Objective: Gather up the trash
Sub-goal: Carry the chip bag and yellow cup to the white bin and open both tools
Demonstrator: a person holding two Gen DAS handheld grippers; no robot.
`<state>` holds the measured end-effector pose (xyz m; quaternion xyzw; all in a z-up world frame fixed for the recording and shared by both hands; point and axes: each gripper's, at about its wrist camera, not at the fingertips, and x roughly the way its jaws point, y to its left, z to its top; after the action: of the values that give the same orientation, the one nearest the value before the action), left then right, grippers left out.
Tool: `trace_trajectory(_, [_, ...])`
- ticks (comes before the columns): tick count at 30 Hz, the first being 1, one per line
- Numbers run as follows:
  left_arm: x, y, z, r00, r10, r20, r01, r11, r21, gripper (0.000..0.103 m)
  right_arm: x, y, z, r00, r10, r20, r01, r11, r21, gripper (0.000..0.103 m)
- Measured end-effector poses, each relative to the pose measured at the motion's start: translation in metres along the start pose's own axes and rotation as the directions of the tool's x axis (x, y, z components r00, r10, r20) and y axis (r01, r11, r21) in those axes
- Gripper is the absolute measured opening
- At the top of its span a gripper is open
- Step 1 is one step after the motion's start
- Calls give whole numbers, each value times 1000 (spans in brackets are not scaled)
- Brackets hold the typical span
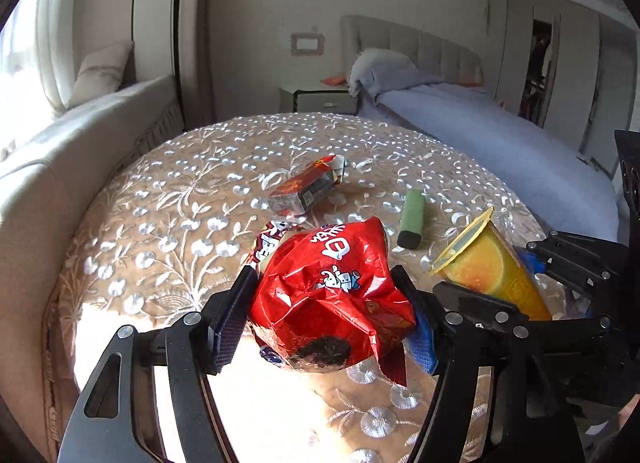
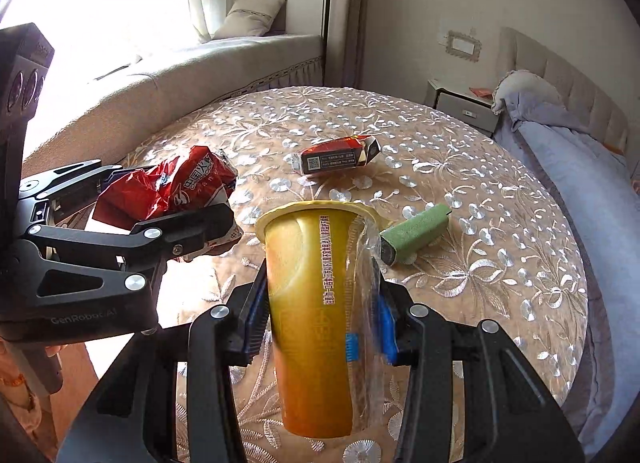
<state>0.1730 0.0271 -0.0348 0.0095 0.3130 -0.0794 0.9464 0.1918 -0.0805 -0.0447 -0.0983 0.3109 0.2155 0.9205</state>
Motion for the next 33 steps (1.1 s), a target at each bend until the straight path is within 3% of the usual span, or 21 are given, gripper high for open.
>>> trace_trajectory(12, [-50,-47,-26,999,-4,42,0,996,91,66,-76,-14,-49,995,-61,81,56,997,60,46])
trace_trajectory(25, [-63,-119,-58,994,-108,15,102,971,217,66,-126,-48,-98,986,-143,89,130,981,144,46])
trace_trajectory(33, [-57,-167,-67,984,-178,-23,176,938,298,66,-152,-75,-135,974,-225,36,214,958,192,46])
